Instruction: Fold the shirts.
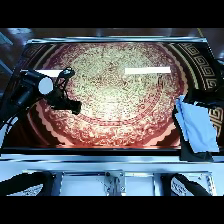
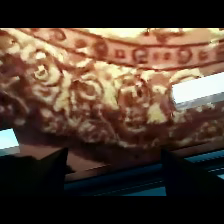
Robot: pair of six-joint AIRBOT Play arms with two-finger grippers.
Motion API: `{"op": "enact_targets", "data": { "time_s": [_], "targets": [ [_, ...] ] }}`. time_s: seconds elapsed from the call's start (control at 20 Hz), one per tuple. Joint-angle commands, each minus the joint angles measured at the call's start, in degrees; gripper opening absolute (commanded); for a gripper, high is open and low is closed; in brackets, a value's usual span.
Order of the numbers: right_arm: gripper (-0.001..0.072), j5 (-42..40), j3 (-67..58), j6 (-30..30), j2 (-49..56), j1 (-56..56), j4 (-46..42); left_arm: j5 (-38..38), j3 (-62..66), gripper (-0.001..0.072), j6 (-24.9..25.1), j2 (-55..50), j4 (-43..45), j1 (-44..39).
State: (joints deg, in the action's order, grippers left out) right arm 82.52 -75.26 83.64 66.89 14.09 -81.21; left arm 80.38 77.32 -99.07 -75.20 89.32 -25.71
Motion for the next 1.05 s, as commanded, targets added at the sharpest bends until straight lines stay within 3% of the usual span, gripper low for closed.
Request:
{"op": "enact_targets", "data": {
  "time_s": [0.0, 0.3, 0.5, 1.0],
  "targets": [
    [0.0673, 4.2, -0.3, 2.0, 1.1, -2.5, -1.1, -2.9, 0.0, 0.0709, -1.0, -0.7, -1.0, -0.7],
    [0.0672, 4.1, -0.3, 2.3, 1.1, -2.5, -0.8, -3.3, 0.0, 0.0709, -0.4, -0.7, -0.2, -0.7],
    [0.0672, 4.1, -0.3, 2.3, 1.1, -2.5, -0.8, -3.9, 0.0, 0.0709, 6.8, -1.0, 2.7, -0.7],
    [0.0672, 4.1, -0.3, 2.3, 1.1, -2.5, -0.8, -6.0, 0.0, 0.0709, 7.1, -1.1, 3.7, -0.7]
  ]
}}
